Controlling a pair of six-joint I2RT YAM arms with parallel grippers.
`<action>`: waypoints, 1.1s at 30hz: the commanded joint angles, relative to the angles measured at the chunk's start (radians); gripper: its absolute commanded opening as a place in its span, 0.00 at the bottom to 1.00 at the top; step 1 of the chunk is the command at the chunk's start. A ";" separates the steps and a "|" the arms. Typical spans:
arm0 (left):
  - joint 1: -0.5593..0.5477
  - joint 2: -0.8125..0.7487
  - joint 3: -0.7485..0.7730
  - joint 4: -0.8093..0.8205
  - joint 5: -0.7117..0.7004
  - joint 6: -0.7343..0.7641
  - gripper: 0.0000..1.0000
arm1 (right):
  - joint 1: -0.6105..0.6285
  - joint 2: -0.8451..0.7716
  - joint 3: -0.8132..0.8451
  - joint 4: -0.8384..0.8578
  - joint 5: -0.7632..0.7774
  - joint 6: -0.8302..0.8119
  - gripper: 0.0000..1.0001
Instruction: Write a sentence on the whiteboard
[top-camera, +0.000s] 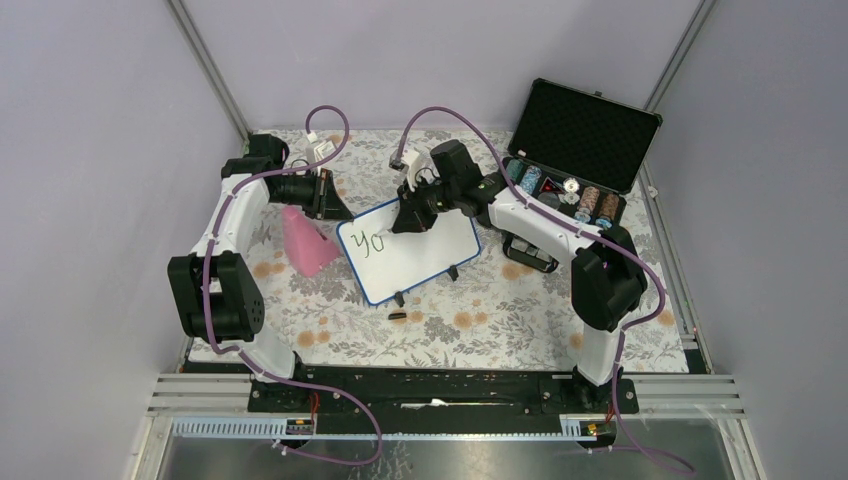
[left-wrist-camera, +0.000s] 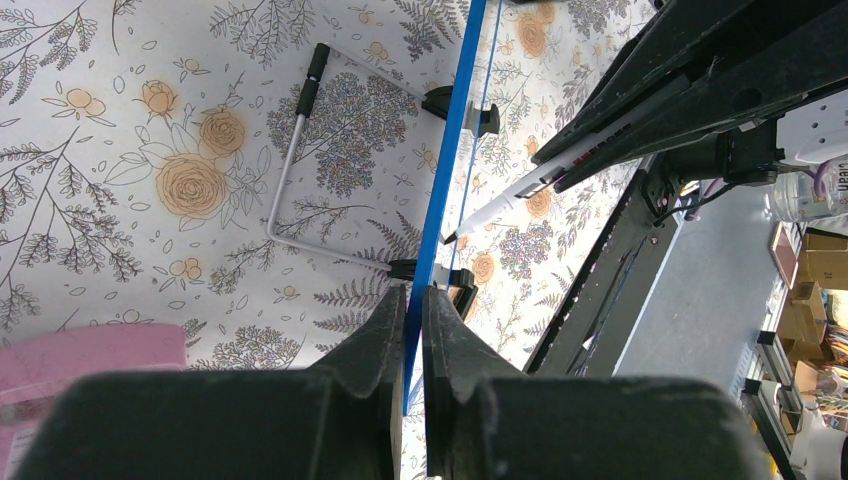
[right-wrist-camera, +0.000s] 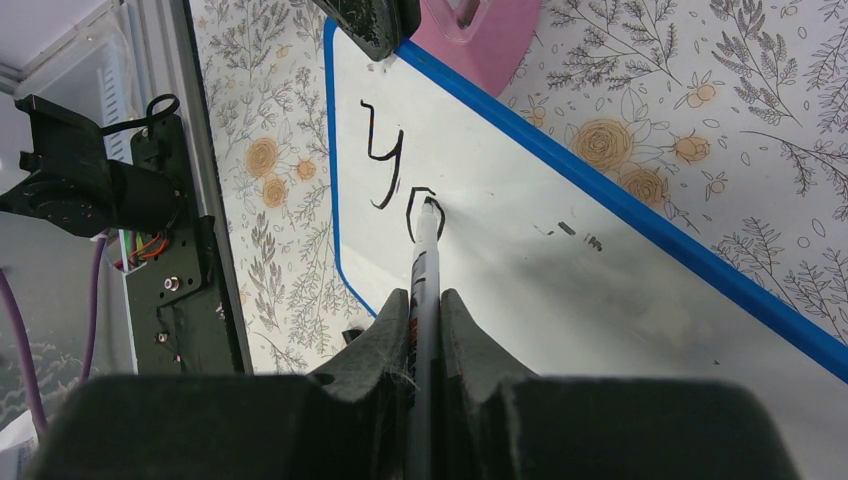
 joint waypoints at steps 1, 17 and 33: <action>-0.006 -0.009 0.010 -0.004 0.002 0.013 0.00 | 0.009 -0.007 0.041 0.018 -0.004 -0.009 0.00; -0.006 -0.014 0.007 -0.003 0.000 0.013 0.00 | -0.049 -0.116 -0.073 0.016 -0.046 -0.037 0.00; -0.007 -0.017 0.007 -0.004 0.005 0.014 0.00 | -0.046 -0.026 0.009 0.015 -0.040 -0.027 0.00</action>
